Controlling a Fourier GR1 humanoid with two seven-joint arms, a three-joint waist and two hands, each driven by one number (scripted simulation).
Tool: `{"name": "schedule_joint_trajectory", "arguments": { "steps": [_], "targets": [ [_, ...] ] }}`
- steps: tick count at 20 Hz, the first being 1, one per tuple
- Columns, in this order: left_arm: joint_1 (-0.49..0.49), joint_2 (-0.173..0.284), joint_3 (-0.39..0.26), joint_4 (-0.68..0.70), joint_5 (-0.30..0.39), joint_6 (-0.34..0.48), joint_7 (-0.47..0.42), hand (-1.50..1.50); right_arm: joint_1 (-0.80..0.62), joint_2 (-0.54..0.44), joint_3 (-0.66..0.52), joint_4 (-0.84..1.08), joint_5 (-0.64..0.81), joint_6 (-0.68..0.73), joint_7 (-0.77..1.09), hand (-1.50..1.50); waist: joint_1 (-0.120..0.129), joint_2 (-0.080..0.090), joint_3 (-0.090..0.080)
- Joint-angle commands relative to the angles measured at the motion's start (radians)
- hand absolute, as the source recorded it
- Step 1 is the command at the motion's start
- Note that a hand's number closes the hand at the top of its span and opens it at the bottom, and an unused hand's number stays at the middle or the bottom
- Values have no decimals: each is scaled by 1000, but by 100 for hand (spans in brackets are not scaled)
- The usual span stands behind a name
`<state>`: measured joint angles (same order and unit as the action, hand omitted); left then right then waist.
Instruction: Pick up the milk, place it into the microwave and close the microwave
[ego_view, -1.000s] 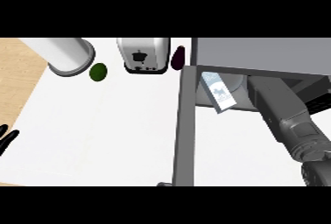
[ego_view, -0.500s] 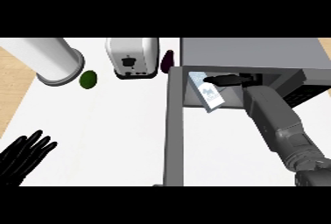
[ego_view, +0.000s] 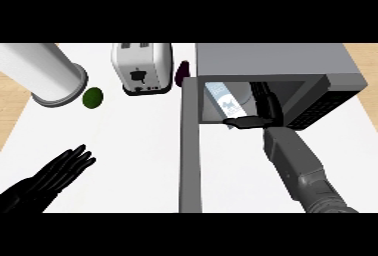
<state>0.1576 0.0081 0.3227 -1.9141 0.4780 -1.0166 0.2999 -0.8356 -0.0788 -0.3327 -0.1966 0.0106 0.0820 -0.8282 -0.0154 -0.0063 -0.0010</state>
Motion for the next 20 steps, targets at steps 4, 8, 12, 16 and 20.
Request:
{"name": "schedule_joint_trajectory", "arguments": {
  "steps": [4, 8, 12, 16, 20],
  "targets": [
    [-2, -8, -101, 31, -170, 21, -132, 150, 234, 57, 69, -102, 28, 6, -59, -150, -30, -13, -3],
    [-82, -8, -122, 113, -294, 59, -186, 150, 329, 45, 111, -167, 54, -14, -33, -150, -50, -14, -5],
    [-104, -8, -189, 132, -372, 115, -190, 150, 499, 13, 122, -271, 45, 10, -94, -150, -60, -14, -5],
    [-118, -8, -251, 165, -481, 118, -247, 150, 624, -6, 123, -402, 12, 63, -86, -150, -63, -13, -6],
    [-196, -8, -301, 271, -586, 144, -355, 150, 769, -50, 126, -540, -15, 119, -92, -150, -67, -5, -7]
  ]
}}
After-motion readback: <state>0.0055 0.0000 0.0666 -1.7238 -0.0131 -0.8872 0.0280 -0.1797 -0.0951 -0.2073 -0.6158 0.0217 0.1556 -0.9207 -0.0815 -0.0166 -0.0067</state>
